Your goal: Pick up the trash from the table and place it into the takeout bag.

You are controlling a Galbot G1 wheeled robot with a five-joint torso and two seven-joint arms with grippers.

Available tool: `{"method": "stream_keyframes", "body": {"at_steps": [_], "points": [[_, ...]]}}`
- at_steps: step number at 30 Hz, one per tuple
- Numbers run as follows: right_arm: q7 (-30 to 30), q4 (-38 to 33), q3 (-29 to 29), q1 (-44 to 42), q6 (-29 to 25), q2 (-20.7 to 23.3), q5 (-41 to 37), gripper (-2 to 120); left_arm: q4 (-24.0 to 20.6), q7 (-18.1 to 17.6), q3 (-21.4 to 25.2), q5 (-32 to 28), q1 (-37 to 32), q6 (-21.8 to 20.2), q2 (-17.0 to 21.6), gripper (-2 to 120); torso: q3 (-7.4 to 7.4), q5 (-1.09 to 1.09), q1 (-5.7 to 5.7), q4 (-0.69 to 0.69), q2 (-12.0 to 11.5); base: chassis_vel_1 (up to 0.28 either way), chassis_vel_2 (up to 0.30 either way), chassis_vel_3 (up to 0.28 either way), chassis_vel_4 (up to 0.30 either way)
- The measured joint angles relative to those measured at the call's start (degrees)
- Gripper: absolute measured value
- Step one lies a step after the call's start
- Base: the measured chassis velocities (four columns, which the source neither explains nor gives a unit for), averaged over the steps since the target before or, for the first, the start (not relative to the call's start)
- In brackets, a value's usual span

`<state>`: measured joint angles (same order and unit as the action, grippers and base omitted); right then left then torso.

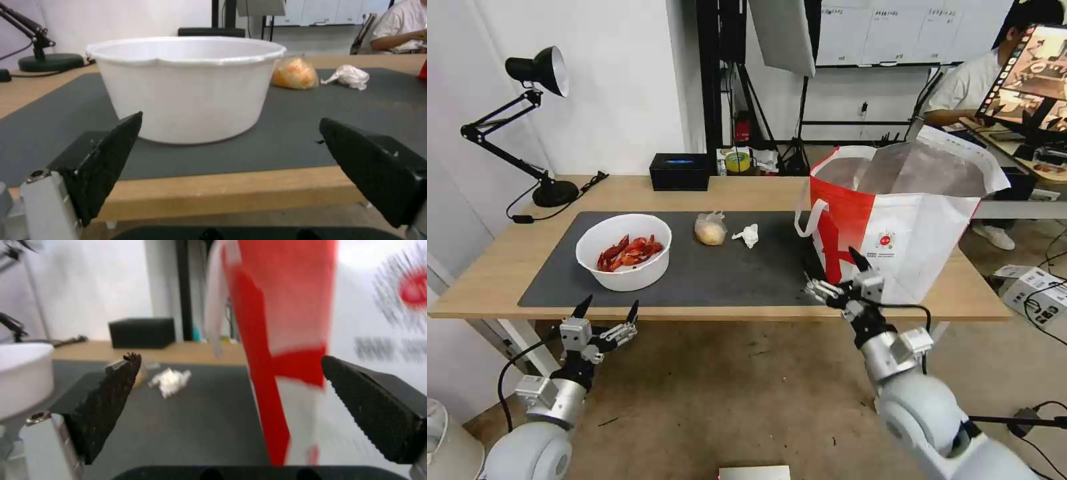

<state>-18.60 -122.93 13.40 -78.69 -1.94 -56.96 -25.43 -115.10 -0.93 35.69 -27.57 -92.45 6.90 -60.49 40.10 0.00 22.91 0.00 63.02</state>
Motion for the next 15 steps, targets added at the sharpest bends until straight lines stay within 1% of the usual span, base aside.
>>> {"method": "stream_keyframes", "body": {"at_steps": [2, 5, 12, 15], "points": [[-0.5, -0.14, 0.17, -1.03, 0.0, -0.27, 0.23, 100, -0.12, 0.03, 0.02, 0.07, -0.24, -0.12, -0.1, 100, 0.0, 0.0, 0.0, 0.0, 0.0, 0.0, 0.0, 0.0, 0.0], [-1.74, -0.32, 0.72, -5.26, -0.25, -1.32, 1.66, 100, -0.52, 0.14, 0.03, 0.72, -1.31, -0.94, -0.83, 100, 0.0, 0.0, -0.01, -0.01, 0.0, 0.0, 0.0, 0.0, 0.0], [-1.55, -0.2, 0.79, -8.19, -0.59, -1.61, 2.72, 100, -0.41, 0.06, 0.32, 2.3, -2.44, -1.9, -1.68, 100, 0.0, 0.0, 0.0, 0.0, 0.0, 0.0, 0.0, 0.0, 0.0], [-0.16, 0.39, 0.63, -9.26, -1.18, -1.86, 3.43, 100, 0.03, -0.01, 0.5, 2.7, -2.66, -2.07, -1.91, 100, 0.0, 0.0, 0.0, -0.01, 0.0, 0.0, 0.0, 0.0, 0.0]]}}
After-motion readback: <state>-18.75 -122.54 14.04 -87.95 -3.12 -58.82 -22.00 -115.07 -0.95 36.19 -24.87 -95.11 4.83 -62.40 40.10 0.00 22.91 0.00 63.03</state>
